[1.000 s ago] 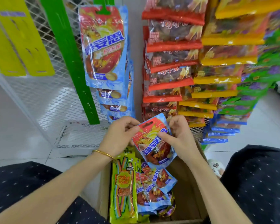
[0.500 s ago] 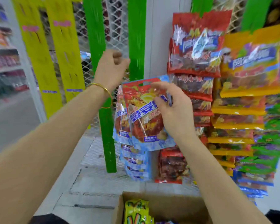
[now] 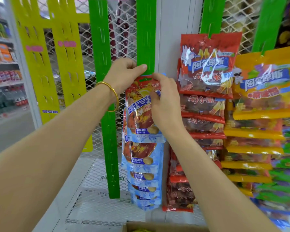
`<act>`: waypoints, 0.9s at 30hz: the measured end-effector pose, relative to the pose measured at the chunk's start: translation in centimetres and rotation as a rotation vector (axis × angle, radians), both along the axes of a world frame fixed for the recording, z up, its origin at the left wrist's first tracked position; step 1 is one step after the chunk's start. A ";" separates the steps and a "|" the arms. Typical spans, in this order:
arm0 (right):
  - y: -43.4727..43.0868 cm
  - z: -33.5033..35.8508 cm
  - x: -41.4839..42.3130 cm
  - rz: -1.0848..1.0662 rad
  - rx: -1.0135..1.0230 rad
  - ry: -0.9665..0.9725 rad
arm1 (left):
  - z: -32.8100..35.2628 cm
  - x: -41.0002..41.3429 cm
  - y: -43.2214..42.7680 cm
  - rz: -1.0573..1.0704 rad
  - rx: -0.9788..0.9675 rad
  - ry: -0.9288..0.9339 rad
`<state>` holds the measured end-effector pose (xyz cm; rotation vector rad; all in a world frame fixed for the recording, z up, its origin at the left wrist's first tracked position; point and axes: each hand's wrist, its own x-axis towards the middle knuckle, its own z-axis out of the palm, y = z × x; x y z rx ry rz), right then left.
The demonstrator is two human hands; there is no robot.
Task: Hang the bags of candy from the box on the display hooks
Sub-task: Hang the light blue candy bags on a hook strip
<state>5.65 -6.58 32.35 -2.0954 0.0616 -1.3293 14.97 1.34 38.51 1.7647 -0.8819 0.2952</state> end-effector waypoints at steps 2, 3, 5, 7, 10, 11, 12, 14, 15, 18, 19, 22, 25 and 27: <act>-0.1 -0.1 0.1 0.006 0.012 -0.006 | 0.1 0.0 0.1 -0.005 0.010 -0.005; -0.2 -0.2 0.2 0.007 0.017 -0.010 | 0.1 0.0 0.1 0.001 0.012 -0.013; -0.3 -0.3 0.2 0.012 0.032 -0.010 | 0.1 -0.1 0.1 0.016 0.008 -0.023; -0.3 -0.5 0.1 0.022 0.045 0.000 | 0.1 -0.1 0.0 0.022 0.006 -0.018; -0.3 -1.0 -0.2 0.045 0.077 0.012 | -0.1 -0.2 -0.2 0.035 0.001 -0.017; -0.3 -1.3 -0.2 0.047 0.087 0.019 | -0.2 -0.3 -0.2 0.044 0.003 -0.024; -0.3 -1.7 -0.3 0.047 0.092 0.030 | -0.3 -0.4 -0.1 0.053 0.007 -0.033; -0.4 -2.4 -0.3 0.040 0.085 0.044 | -0.4 -0.5 -0.1 0.053 0.006 -0.043; -0.5 -2.8 -0.2 0.037 0.078 0.045 | -0.5 -0.5 0.0 0.045 0.001 -0.043; -0.6 -3.2 0.0 0.034 0.077 0.047 | -0.5 -0.8 0.1 0.048 0.000 -0.054; -0.7 -3.3 0.0 0.028 0.074 0.047 | -0.5 -0.8 0.1 0.048 -0.006 -0.061; -0.4 -3.2 -0.6 0.017 0.053 0.046 | -0.8 -1.0 0.3 0.064 -0.031 -0.077; 0.3 -3.5 -2.1 -0.020 0.008 0.080 | -2.3 -1.7 0.6 0.086 -0.061 -0.117; 0.7 -4.2 -3.5 -0.106 -0.076 0.125 | -4.1 -2.0 1.0 0.197 -0.039 -0.268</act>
